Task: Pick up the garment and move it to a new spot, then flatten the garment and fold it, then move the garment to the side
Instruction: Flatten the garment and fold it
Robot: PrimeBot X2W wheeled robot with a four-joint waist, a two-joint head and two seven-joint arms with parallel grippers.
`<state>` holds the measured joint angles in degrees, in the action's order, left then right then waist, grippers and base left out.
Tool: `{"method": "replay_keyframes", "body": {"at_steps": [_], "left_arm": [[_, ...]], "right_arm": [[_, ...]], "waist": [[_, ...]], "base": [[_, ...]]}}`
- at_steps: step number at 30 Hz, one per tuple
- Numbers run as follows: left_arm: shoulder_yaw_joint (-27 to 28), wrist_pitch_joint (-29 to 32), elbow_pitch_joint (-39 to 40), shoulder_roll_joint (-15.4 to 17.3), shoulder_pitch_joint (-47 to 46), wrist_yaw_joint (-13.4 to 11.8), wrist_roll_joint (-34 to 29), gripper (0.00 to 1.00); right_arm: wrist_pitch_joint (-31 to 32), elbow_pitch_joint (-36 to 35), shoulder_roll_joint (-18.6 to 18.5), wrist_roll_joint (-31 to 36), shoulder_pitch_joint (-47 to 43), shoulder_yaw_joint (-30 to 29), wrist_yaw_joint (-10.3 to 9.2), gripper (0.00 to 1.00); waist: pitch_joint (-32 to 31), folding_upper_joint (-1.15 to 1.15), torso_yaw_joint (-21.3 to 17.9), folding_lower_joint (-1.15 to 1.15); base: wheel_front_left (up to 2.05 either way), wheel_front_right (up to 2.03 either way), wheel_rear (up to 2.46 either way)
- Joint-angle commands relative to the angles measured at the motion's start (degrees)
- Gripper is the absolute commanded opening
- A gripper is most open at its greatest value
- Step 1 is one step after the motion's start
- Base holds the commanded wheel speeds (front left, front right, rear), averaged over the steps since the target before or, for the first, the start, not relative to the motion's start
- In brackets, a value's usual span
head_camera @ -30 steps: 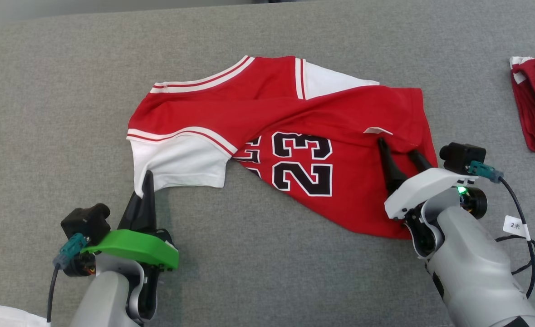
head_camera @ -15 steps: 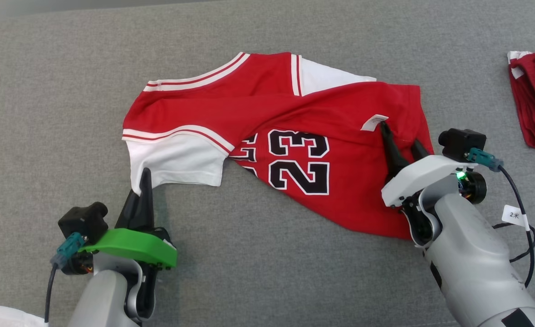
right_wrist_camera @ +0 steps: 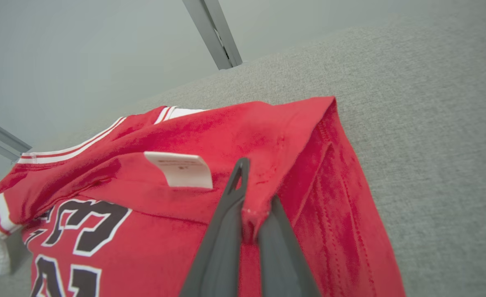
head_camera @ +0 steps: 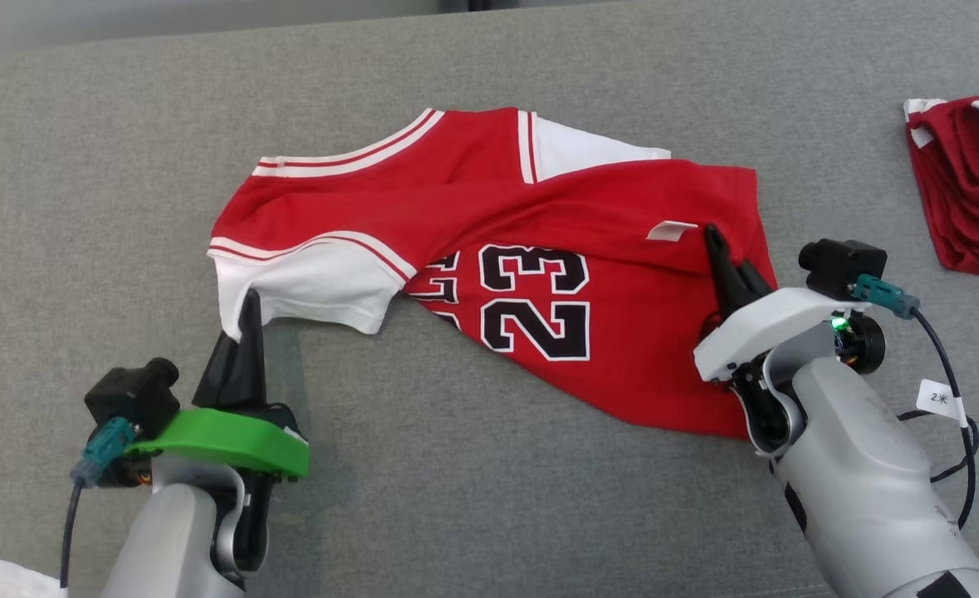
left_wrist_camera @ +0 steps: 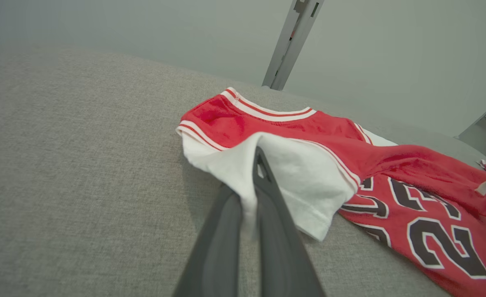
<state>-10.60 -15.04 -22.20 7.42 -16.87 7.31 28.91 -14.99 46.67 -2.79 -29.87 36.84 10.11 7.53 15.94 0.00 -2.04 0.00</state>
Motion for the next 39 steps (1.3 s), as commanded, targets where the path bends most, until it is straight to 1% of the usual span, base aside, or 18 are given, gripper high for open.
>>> {"method": "replay_keyframes", "body": {"at_steps": [1,6,9,15,19,24,30,35,39], "left_arm": [[0.30,-0.18,1.04,0.75,-0.75,0.32,-0.15,0.00],[0.05,-0.18,5.45,3.10,-2.07,0.32,-0.21,0.00],[0.27,0.16,8.52,4.77,-3.04,0.32,0.03,0.00],[1.14,2.79,16.27,8.15,-3.59,0.13,0.13,0.00],[1.89,5.73,22.45,10.02,-3.02,-0.78,0.63,0.00],[3.13,11.03,32.36,12.01,-1.67,-2.44,1.92,0.00],[5.19,17.83,43.19,15.63,-3.63,-4.18,2.74,0.00],[6.76,22.38,47.79,18.28,-6.90,-5.05,3.44,0.00],[6.34,24.71,47.25,19.11,-9.51,-4.95,4.15,0.00]], "right_arm": [[-0.26,-1.19,-0.22,-0.97,-0.84,0.23,-0.09,0.00],[0.04,-6.27,-0.27,-1.20,-1.12,0.51,-0.09,0.00],[1.23,-10.26,-1.25,-1.15,-1.66,0.55,-0.09,0.00],[5.36,-21.80,-3.41,-1.52,-4.63,-0.02,-0.09,0.00],[9.76,-31.69,-4.94,-1.92,-7.73,-0.52,-0.09,0.00],[16.20,-45.46,-6.70,-2.00,-11.61,-3.01,-0.08,0.00],[23.66,-60.16,-6.77,-1.21,-14.09,-7.42,-0.08,0.00],[29.24,-67.98,-6.32,-1.01,-13.79,-10.05,-0.08,0.00],[31.93,-69.72,-6.04,-0.22,-12.87,-11.84,-0.08,0.00]], "waist": [[-0.95,0.00,-0.61,0.00],[-3.15,0.00,-1.56,0.00],[-4.60,0.00,-2.04,0.00],[-8.38,0.00,-3.31,0.00],[-11.33,0.00,-4.29,0.00],[-14.85,0.00,-5.56,0.00],[-16.88,0.00,-6.96,0.00],[-16.74,0.00,-7.86,0.00],[-15.23,0.00,-8.13,0.00]], "base": [[0.00,0.00,0.00],[0.00,0.00,0.00],[0.00,0.00,0.00],[0.00,0.00,0.00],[0.00,0.00,0.00],[0.00,0.00,0.00],[0.00,0.00,0.00],[0.00,0.00,0.00],[0.00,0.00,0.00]]}}
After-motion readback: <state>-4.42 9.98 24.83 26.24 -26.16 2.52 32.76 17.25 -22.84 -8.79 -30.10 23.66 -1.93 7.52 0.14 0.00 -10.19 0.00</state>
